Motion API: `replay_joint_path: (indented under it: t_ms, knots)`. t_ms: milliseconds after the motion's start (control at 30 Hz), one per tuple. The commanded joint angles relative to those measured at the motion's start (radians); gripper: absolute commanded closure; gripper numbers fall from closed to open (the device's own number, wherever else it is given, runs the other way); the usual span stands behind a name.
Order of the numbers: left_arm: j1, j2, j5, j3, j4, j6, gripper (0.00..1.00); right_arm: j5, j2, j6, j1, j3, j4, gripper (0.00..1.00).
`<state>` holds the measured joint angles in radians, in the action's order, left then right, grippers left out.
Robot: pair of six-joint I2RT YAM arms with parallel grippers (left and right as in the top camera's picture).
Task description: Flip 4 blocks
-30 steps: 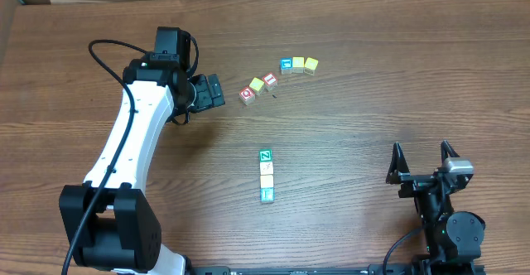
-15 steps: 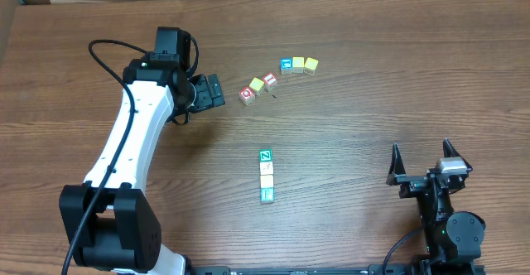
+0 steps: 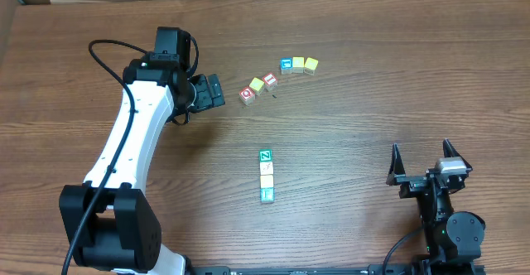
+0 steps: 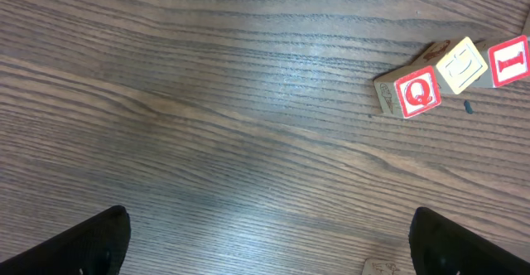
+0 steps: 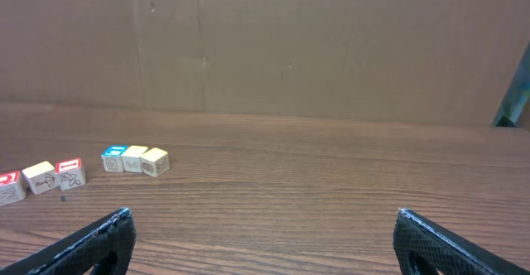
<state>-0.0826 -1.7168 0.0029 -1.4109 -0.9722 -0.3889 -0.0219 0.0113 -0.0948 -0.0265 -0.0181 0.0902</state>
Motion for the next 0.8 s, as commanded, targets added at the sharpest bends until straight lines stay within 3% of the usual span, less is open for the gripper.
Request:
replay_joint_path:
  t_ms: [0,467,767]
  knots:
    - [0.005,0.004,-0.010,-0.005,0.002,0.008,0.00,-0.002,-0.008,-0.007,0.005,0.010,-0.006,0.00]
    - [0.001,0.006,-0.010,-0.005,0.002,0.008,0.00,-0.002,-0.008,-0.007,0.005,0.010,-0.006,0.00]
    - [-0.040,0.251,-0.010,-0.005,0.002,0.008,0.00,-0.002,-0.008,-0.007,0.005,0.010,-0.006,0.00]
